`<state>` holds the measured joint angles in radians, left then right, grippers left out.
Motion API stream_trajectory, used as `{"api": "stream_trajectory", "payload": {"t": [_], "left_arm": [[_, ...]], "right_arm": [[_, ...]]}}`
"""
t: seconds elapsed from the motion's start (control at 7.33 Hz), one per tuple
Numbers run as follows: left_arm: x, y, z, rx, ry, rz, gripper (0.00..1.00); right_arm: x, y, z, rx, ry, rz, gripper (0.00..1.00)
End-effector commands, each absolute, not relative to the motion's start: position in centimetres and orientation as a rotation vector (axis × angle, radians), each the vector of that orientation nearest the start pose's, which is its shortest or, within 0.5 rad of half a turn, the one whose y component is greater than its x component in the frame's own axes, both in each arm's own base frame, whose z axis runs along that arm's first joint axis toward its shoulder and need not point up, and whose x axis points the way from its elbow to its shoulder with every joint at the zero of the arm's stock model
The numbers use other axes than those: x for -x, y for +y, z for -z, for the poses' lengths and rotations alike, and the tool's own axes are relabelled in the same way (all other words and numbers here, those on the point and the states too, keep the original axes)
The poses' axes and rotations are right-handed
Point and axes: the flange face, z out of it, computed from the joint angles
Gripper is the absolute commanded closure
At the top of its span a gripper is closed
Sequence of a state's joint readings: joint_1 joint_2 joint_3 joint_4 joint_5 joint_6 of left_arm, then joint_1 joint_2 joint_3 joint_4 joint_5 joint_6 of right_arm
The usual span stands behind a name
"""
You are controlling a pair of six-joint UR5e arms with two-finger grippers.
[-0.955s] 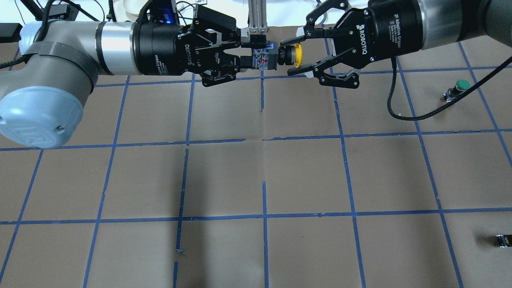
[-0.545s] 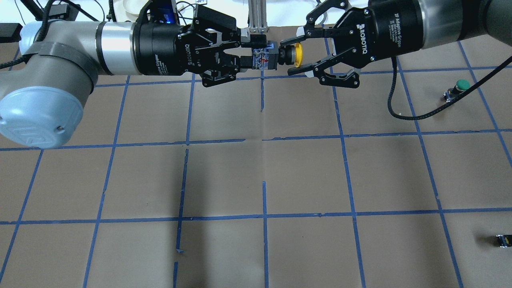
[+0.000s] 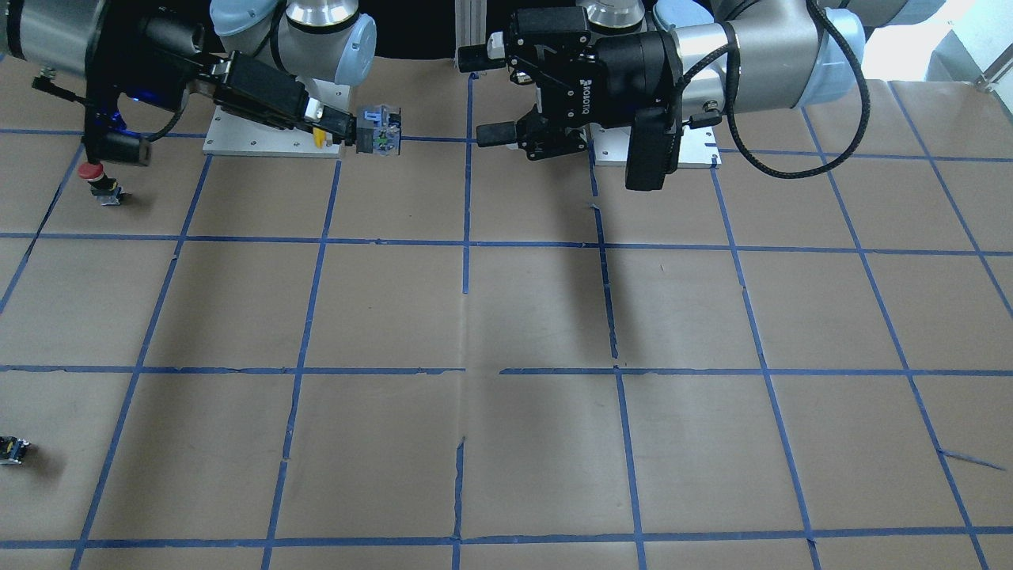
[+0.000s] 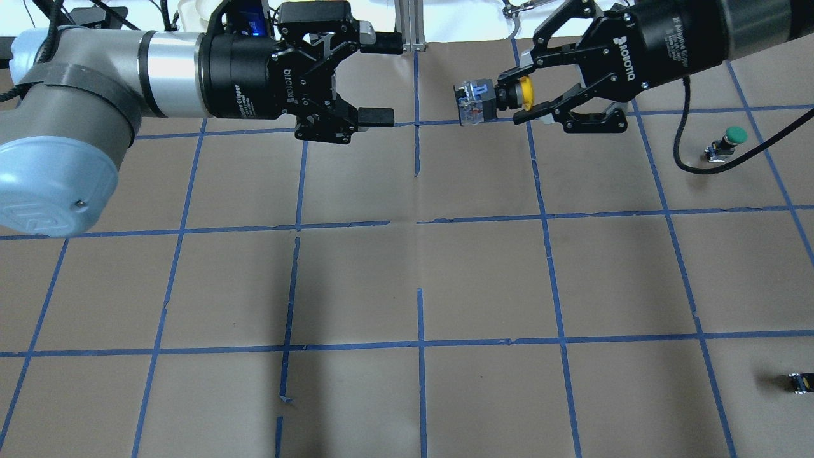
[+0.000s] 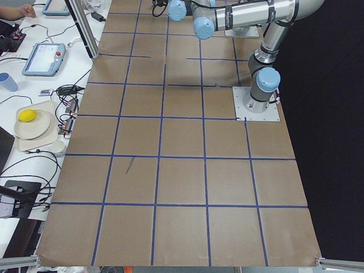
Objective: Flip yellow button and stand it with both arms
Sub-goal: 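Grasp the yellow button with the right gripper while the left gripper releases and withdraws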
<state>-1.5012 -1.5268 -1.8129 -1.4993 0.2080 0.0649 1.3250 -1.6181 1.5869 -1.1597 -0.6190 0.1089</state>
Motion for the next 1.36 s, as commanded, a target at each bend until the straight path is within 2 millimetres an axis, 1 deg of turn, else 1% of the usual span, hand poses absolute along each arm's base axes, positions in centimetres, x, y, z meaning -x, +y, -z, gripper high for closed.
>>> {"api": "stream_trajectory", "payload": {"t": [0.0,0.14,0.27,0.41,0.55,0.68,0.82,0.95,1.09,1.23], "left_arm": [[16.9,-48.9,-46.6,-0.096,-1.94,-0.059,0.01],[16.1,-49.8,-45.7,-0.075,-2.047,-0.1,0.01],[15.2,-50.0,-44.5,-0.07,-2.21,-0.11,0.01],[14.4,-50.0,-44.4,-0.064,-2.347,-0.113,0.01],[13.5,-50.4,-45.5,-0.055,-2.466,-0.143,0.01],[12.8,-50.4,-46.3,-0.052,-2.6,-0.14,0.0],[11.8,-50.3,-46.4,-0.05,-2.751,-0.096,0.0],[11.1,-50.2,-46.6,-0.06,-2.828,-0.045,0.0],[9.8,-50.6,-46.6,-0.066,-2.947,0.002,0.0],[9.6,-50.7,-48.1,-0.057,-3.0,0.033,0.0]], "right_arm": [[-8.0,-46.8,-51.1,-0.335,2.383,-0.203,0.71],[-7.4,-44.9,-51.2,-0.04,2.543,-0.134,0.71],[-6.1,-44.3,-50.9,0.195,2.702,-0.089,0.71],[-5.1,-43.8,-50.5,0.53,2.798,0.01,0.71],[-4.5,-42.7,-49.1,0.81,2.789,0.045,0.71],[-4.3,-41.3,-47.9,0.906,2.869,0.095,0.71],[-3.8,-40.1,-46.0,1.241,2.848,0.142,0.75],[-3.8,-38.3,-44.1,1.495,2.783,0.164,0.77],[-2.8,-37.2,-42.5,1.643,2.754,0.155,0.81],[-1.2,-37.2,-41.3,1.879,2.629,0.151,0.81]]}}
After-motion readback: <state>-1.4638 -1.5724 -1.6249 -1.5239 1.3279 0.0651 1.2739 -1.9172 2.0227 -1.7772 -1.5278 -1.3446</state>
